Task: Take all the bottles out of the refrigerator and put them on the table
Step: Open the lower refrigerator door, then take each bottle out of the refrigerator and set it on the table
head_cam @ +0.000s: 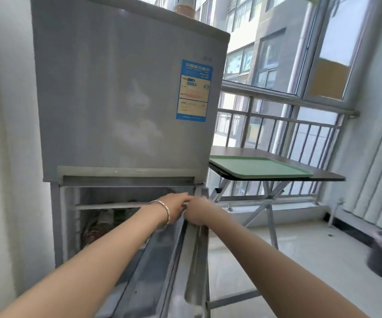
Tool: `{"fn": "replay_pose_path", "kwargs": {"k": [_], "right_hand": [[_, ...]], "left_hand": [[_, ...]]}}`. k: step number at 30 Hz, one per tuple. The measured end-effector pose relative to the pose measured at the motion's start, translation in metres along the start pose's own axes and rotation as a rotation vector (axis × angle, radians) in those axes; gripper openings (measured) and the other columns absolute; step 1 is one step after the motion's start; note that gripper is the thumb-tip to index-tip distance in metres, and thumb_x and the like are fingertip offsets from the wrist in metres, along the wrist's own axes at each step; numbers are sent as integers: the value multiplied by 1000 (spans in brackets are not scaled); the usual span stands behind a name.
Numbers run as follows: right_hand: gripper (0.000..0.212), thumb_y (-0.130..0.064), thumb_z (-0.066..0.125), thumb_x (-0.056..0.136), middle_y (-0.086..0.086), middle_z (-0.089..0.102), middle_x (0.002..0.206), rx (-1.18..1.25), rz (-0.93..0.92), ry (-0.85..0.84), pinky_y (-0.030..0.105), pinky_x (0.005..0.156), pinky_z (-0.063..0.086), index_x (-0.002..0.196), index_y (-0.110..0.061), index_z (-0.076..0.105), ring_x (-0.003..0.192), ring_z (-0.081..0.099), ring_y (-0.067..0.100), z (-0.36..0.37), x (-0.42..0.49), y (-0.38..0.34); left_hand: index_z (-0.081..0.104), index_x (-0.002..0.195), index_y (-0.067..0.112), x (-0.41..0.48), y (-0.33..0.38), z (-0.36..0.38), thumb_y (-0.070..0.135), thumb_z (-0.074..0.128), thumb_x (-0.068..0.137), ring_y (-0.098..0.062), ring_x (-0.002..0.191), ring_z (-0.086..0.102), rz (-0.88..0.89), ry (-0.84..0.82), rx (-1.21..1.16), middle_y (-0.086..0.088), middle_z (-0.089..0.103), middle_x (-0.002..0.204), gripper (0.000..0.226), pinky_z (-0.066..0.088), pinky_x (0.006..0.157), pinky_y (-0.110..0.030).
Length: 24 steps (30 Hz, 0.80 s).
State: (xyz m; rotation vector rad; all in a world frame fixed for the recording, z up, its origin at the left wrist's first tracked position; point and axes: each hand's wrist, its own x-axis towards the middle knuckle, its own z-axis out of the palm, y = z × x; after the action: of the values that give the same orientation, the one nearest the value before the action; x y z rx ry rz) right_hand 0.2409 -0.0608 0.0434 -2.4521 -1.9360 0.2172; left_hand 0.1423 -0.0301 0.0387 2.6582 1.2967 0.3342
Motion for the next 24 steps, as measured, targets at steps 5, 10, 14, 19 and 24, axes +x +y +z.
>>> {"fn": "replay_pose_path", "kwargs": {"k": [5, 10, 14, 19, 24], "right_hand": [[53, -16, 40, 90, 15, 39, 151, -102, 53, -62, 58, 110, 34, 143, -12, 42, 139, 34, 41, 3, -9, 45], [82, -51, 39, 89, 13, 12, 163, -105, 194, -23, 65, 111, 21, 156, -16, 6, 149, 11, 36, 15, -13, 91], [97, -66, 38, 89, 8, 0, 165, -121, 201, 101, 65, 115, 11, 155, -9, -5, 152, 0, 27, 16, -34, 126], [109, -74, 44, 80, 2, -6, 166, -153, 178, 142, 60, 117, 8, 156, -15, -8, 153, -5, 22, 18, -25, 164], [113, -74, 50, 75, 0, -4, 166, -134, 157, 143, 57, 119, 6, 156, -19, -6, 153, -2, 21, 12, -17, 183]], "left_hand": [[55, 129, 18, 20, 45, 24, 11, 43, 92, -25, 124, 52, 100, 41, 35, -5, 56, 135, 39, 43, 103, -37], [27, 147, 25, 44, 65, 53, 21, 37, 96, -17, 148, 16, 154, 38, 153, 4, 21, 159, 52, 28, 115, -44], [1, 153, 29, 48, 87, 66, 32, 29, 99, -16, 150, -2, 124, 27, 175, 6, -2, 162, 61, 10, 120, -47], [-9, 151, 33, 67, 108, 86, 51, 22, 96, -18, 150, -9, 65, 4, 79, 8, -12, 161, 66, -2, 119, -53], [-8, 151, 34, 74, 113, 87, 58, 22, 94, -20, 150, -8, 63, -15, 65, 8, -12, 161, 68, -3, 119, -55]]}}
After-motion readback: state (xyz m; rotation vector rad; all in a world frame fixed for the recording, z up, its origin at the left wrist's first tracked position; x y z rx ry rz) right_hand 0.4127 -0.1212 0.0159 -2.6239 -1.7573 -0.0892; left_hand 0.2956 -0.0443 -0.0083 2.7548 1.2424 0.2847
